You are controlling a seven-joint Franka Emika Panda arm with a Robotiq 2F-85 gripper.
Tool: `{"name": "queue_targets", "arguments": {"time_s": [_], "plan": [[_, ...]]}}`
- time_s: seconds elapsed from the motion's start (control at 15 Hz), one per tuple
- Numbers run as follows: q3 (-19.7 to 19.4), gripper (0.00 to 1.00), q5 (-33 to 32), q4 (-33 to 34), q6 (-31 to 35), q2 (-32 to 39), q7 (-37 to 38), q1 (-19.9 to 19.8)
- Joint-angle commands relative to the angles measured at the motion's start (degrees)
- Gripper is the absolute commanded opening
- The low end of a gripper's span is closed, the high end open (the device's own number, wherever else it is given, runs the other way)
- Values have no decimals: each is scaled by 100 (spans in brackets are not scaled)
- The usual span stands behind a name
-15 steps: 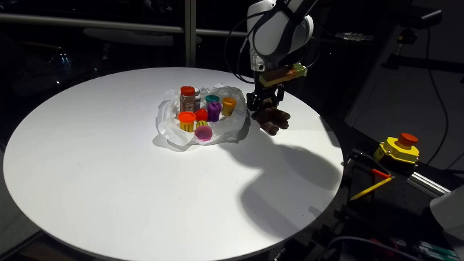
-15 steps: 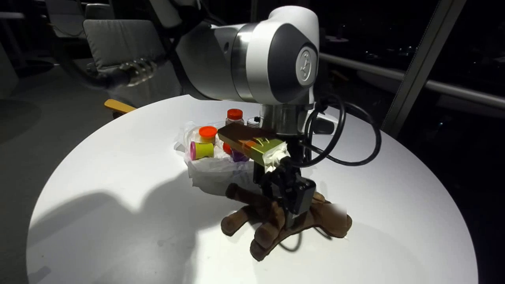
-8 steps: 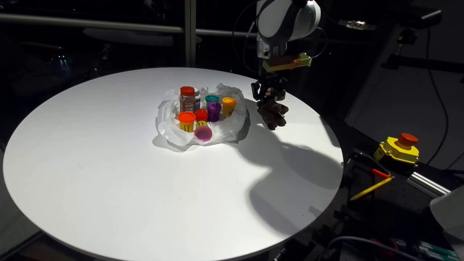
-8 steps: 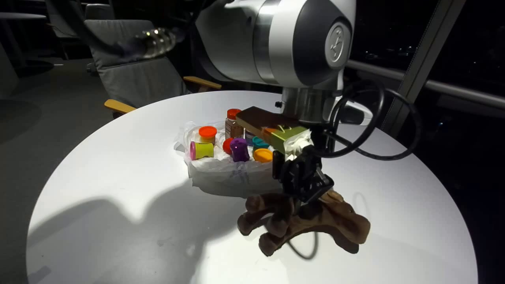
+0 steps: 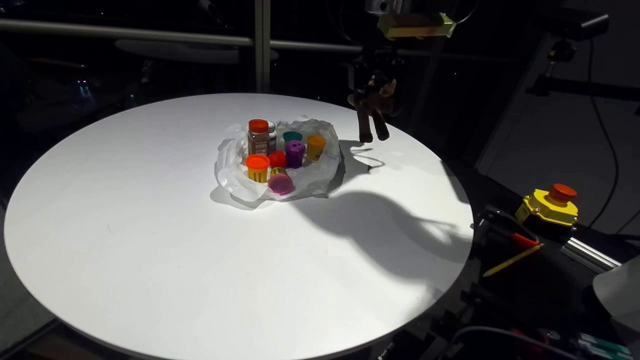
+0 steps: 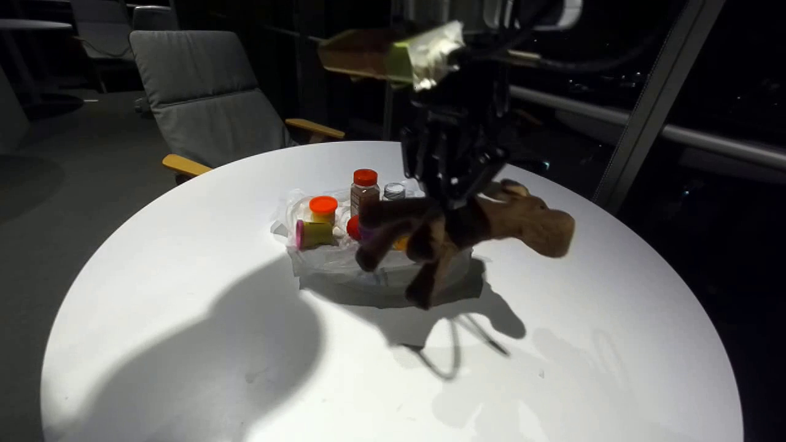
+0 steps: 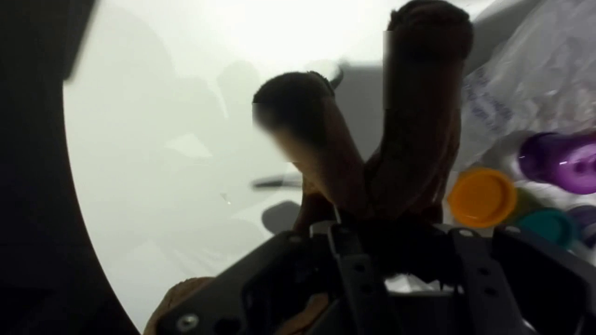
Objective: Pick up all the objects surrounding the white plate and arrange them on the plate
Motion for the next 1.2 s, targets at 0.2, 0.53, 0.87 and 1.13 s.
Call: {"name": "queue_targets", "arguments": {"time_s": [0.2,0.53,0.87,1.13], "plan": [[960,14,-351,-104,297,-258,555,532],[968,13,-823,439,1040,777,1320,899],[440,13,-1227,1062,1403,1572,1863,1354],[97,20,-1367,1259,1201,1709,2079,1626]]}}
